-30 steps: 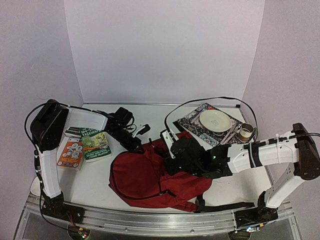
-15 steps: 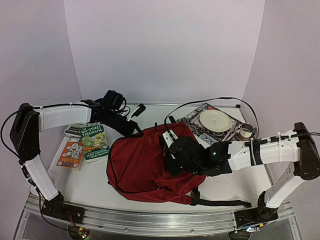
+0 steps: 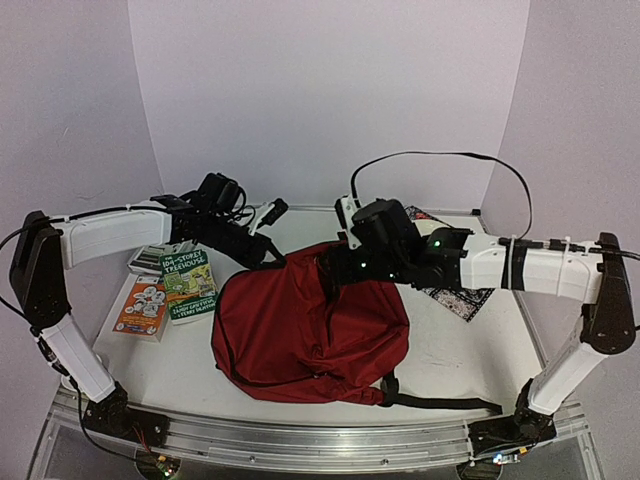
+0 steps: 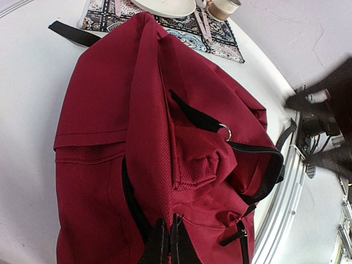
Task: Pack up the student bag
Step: Hold the largest pocket of the student bag, then grab the lower front pocket of the student bag.
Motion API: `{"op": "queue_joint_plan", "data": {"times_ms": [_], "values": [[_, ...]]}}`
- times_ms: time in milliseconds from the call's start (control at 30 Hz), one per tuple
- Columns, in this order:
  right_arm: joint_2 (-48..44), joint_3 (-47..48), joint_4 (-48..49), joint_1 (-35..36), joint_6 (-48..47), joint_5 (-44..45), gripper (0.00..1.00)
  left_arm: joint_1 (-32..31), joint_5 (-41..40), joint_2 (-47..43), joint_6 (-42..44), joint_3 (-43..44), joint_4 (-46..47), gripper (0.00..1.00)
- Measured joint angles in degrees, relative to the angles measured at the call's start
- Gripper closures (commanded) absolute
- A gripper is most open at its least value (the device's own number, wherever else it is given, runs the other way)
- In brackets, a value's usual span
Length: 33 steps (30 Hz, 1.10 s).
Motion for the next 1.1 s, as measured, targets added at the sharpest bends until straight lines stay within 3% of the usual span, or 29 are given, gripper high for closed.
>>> {"op": "queue_joint_plan", "data": {"times_ms": [233, 900, 1100], "values": [[4.97, 4.72, -0.29, -5.11, 5.48, -3.51, 0.57, 0.0, 0.57, 0.0, -0.34, -0.04, 0.02, 1.0], [18.33, 13.93, -1.69, -6.48, 12.99, -11.99, 0.53, 0.07, 2.5, 0.0, -1.3, -1.21, 0.0, 1.0], [19.55, 14.73, -1.46, -6.69, 13.36, -15.72, 0.62, 0.04, 2.62, 0.0, -1.31, -1.62, -0.04, 1.0]]}}
